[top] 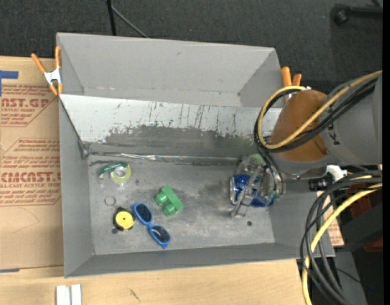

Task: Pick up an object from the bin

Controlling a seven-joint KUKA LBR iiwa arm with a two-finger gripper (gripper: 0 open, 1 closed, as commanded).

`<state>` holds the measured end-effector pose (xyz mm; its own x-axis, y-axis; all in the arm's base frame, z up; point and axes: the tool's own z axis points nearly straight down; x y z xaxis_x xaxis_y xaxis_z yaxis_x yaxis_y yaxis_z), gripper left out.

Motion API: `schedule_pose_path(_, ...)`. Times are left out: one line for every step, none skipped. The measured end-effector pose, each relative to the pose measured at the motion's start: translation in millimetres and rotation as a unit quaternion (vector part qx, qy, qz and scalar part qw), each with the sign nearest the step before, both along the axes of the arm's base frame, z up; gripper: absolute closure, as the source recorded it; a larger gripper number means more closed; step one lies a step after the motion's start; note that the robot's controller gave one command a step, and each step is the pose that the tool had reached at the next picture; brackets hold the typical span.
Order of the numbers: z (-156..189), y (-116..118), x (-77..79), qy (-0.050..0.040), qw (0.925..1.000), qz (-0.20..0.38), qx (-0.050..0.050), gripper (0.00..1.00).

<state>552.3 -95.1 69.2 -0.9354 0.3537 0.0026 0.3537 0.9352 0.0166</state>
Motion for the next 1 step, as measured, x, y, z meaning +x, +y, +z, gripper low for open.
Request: schedule_pose_path(-0.1,-1.4,-0.3,0.0002,1.0000,-0.001,-0.001,1.00)
